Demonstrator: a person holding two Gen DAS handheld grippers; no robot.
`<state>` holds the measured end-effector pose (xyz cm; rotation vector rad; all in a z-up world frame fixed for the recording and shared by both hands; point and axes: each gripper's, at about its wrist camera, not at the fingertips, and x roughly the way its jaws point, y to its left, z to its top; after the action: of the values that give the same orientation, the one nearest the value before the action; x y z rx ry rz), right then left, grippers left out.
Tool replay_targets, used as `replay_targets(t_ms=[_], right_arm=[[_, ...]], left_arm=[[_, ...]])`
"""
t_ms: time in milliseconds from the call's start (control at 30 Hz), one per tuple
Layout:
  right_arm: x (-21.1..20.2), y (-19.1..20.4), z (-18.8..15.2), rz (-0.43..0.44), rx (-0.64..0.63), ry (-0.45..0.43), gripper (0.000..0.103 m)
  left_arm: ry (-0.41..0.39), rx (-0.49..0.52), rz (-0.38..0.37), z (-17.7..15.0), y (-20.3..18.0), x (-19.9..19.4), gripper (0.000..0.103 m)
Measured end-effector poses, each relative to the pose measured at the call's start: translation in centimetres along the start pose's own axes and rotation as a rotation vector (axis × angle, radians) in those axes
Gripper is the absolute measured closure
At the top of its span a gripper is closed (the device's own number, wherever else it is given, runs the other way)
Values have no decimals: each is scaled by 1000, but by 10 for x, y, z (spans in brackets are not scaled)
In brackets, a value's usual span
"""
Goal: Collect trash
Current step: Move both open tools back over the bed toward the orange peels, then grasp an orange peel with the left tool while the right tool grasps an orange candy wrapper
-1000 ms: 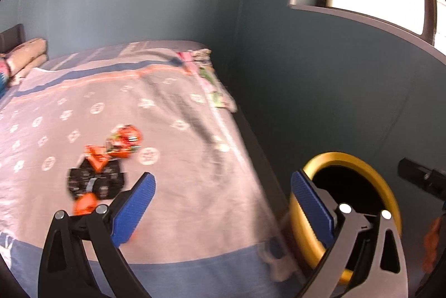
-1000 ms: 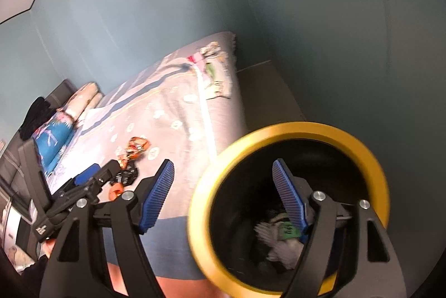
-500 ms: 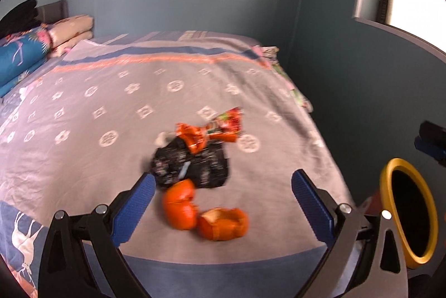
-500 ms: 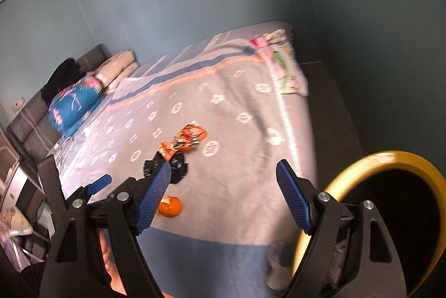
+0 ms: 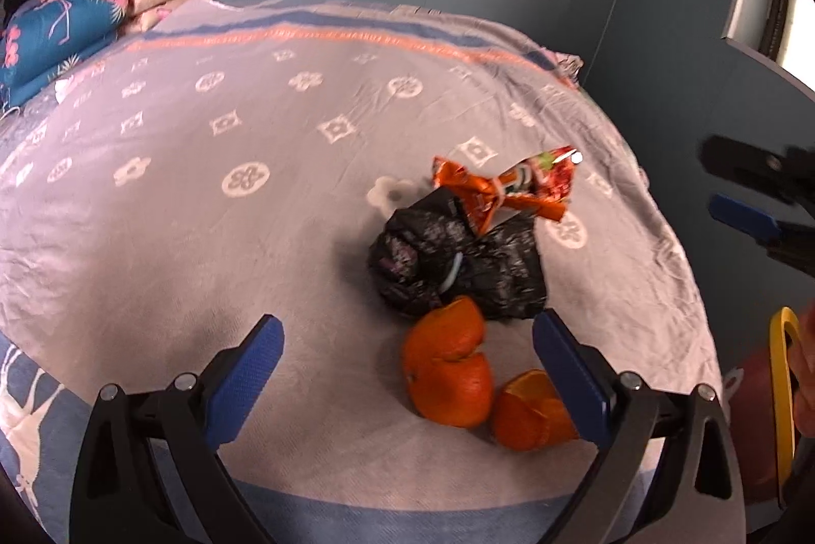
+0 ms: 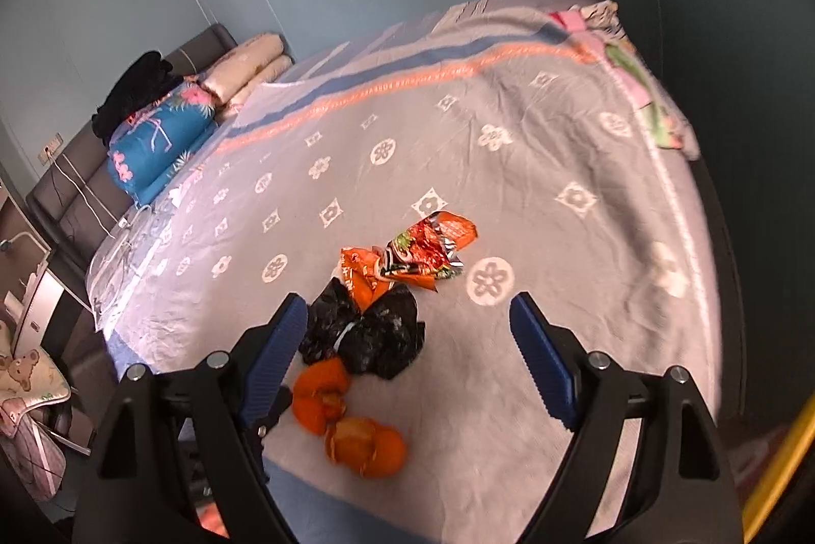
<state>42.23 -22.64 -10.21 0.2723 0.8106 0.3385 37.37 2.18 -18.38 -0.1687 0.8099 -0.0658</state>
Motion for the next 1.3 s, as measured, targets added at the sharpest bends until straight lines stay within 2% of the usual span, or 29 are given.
replay_targets(t_ms=[300, 467, 567, 700, 800, 867, 933, 1000, 1067, 1133, 1200, 1300], right_arm=[[84, -17, 21, -64, 74, 92, 24], [115, -27, 26, -86, 111, 123, 24], [129, -23, 27, -100, 84, 134, 25], [144, -14, 25, -104, 39, 157, 25], [153, -6, 23, -102, 13, 178, 33], [156, -1, 23, -93, -5, 181, 43], [160, 4, 21, -87, -25, 189, 44], [164, 8, 20, -86, -19, 200, 48], [166, 12, 20, -91, -24, 207, 61], [164, 18, 20, -93, -37, 197, 69], [164, 21, 19, -82, -41, 198, 102], [162, 22, 20, -50, -19, 208, 103]], left_arm=[[64, -41, -6, 0, 10, 31, 8], [79, -15, -9, -3, 4, 41, 9], [86, 5, -6, -5, 0, 46, 9], [103, 22, -5, -7, -3, 52, 20], [97, 34, -3, -6, -5, 52, 33], [93, 44, -15, -6, -6, 50, 50], [98, 56, -33, -6, -11, 49, 65], [88, 81, -16, -8, -16, 47, 67], [78, 101, -8, -9, -20, 46, 71], [71, 106, -4, -10, -22, 43, 73], [72, 91, -12, -9, -21, 40, 74], [75, 60, -29, -5, -19, 34, 74]])
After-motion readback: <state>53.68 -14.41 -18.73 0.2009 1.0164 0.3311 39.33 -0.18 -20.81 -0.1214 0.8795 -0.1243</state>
